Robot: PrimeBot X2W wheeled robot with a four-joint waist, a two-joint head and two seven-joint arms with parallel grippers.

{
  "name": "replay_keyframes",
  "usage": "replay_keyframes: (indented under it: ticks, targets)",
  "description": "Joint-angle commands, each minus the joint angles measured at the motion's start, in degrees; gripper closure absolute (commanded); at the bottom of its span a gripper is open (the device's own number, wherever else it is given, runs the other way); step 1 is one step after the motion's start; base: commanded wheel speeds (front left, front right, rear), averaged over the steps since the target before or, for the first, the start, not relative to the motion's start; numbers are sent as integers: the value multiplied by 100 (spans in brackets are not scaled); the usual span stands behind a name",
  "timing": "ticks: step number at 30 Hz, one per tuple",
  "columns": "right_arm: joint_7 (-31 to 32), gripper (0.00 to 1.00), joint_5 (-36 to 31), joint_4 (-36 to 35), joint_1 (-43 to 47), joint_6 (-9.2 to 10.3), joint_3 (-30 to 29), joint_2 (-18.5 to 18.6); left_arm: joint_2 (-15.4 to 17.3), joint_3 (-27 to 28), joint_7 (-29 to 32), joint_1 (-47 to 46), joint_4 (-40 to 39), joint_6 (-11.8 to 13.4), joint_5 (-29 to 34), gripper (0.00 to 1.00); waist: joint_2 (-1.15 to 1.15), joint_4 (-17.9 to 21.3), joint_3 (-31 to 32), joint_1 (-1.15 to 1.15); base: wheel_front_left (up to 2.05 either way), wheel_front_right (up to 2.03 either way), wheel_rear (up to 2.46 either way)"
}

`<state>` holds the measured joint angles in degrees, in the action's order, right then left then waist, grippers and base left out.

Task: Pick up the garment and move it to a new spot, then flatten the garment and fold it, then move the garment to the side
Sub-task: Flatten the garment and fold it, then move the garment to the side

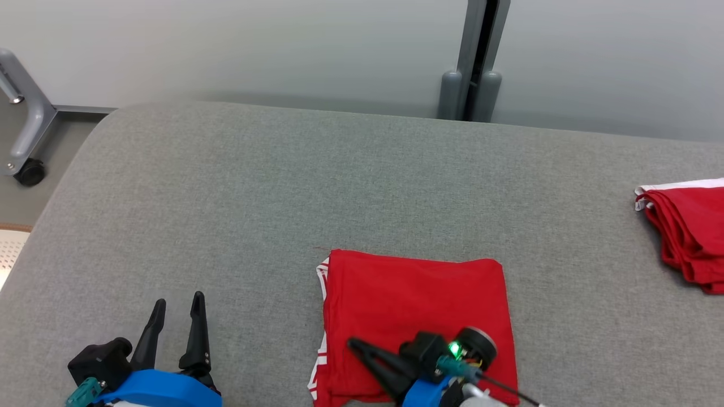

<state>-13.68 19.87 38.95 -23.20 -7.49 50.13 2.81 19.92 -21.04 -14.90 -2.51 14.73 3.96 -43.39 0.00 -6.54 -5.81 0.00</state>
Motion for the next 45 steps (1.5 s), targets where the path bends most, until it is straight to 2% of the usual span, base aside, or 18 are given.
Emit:
replay_keyframes:
  ticks: [1, 2, 3, 5, 6, 7, 8, 13, 19, 28, 45]
  targets:
    - [-79, 94, -66, -67, -87, 0, -197, 19, -8, 53, -26, -32, -6, -39, 60, 0, 0, 41, 27, 0, 0, 0, 0]
    - [-112, 84, -91, -103, -111, 0, -372, 19, -17, 72, -29, -42, -23, -41, 92, 0, 0, 63, 44, 0, 0, 0, 0]
    - [-123, 66, -140, -153, -115, 0, -562, 20, -30, 94, -31, -45, -38, -47, 116, 0, 0, 87, 63, 0, 0, 0, 0]
    - [-151, 52, -277, -264, -60, 0, -1058, 20, -69, 130, -29, -24, -57, -51, 172, 0, 0, 133, 109, 0, 0, 0, 0]
    - [-153, 35, -362, -403, -9, 0, -1360, 20, -90, 159, -30, -12, -82, -57, 212, 0, 0, 156, 131, 0, 0, 0, 0]
    - [-154, 11, -475, -543, 86, 0, -1682, 19, -118, 187, -31, 16, -99, -62, 257, 0, 0, 183, 159, 0, 0, 0, 0]
    - [-151, 0, -573, -668, 219, 0, -2011, 21, -143, 218, -31, 47, -117, -76, 310, 0, 0, 206, 184, 0, 0, 0, 0]
    - [-154, 0, -1069, -1365, 834, 0, -3369, 16, -289, 351, -33, 164, -153, -141, 586, 0, 0, 311, 300, 0, 0, 0, 0]
    - [-155, 0, -1218, -1914, 1490, 0, -4176, 14, -471, 576, -34, 417, -121, -249, 871, 0, 0, 472, 396, 0, 0, 0, 0]
    - [-155, 0, -1030, -2144, 2037, 0, -4728, 13, -678, 979, -34, 609, -20, -481, 1210, 0, 0, 615, 394, 0, 0, 0, 0]
    - [-156, 0, -927, -1955, 1962, 0, -4760, 14, -924, 1249, -34, 428, 275, -784, 1565, 0, 0, 666, 339, 0, 0, 0, 0]
